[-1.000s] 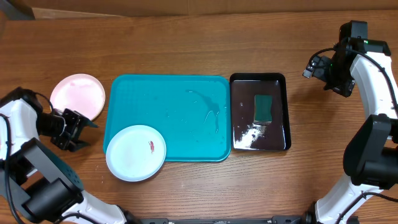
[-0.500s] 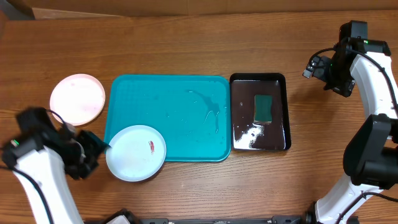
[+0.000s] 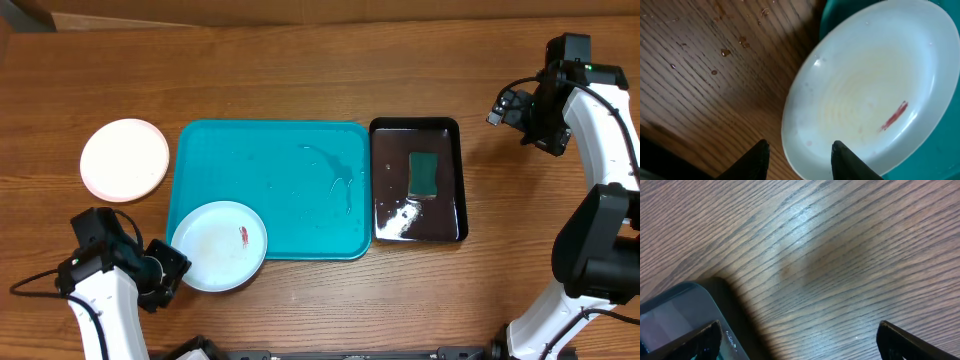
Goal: Clean dirty plates on tray and stack at the side
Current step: 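Grasp the lower white plate's rim with the left gripper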
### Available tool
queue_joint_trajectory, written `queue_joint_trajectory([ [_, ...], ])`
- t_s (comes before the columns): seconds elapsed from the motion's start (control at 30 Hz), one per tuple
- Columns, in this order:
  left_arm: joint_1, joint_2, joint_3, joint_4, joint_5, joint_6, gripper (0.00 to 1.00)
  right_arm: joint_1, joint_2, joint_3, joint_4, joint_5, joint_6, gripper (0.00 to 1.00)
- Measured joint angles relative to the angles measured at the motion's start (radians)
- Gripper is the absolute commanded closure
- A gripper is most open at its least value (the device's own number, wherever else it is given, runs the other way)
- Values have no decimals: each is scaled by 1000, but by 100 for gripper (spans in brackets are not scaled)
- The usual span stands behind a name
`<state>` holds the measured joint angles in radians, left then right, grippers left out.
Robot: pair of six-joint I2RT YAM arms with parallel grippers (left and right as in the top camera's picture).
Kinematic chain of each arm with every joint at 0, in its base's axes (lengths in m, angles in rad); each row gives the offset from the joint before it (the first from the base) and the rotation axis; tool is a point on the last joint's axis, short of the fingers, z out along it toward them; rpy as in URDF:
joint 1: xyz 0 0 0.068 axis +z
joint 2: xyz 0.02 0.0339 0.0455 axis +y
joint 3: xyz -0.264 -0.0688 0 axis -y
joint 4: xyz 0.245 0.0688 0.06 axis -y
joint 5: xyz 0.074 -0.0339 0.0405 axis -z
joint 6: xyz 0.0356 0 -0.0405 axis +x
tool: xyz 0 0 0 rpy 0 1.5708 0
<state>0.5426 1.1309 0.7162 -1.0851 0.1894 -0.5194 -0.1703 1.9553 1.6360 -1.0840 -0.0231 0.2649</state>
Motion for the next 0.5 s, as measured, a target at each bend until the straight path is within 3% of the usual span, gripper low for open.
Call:
queue_joint_trajectory([
  [0.17, 0, 51, -19, 16, -4, -11, 69, 0, 0, 0, -1, 0, 0, 0],
  [0.5, 0, 151, -24, 21, -25, -9, 70, 0, 0, 0, -1, 0, 0, 0],
])
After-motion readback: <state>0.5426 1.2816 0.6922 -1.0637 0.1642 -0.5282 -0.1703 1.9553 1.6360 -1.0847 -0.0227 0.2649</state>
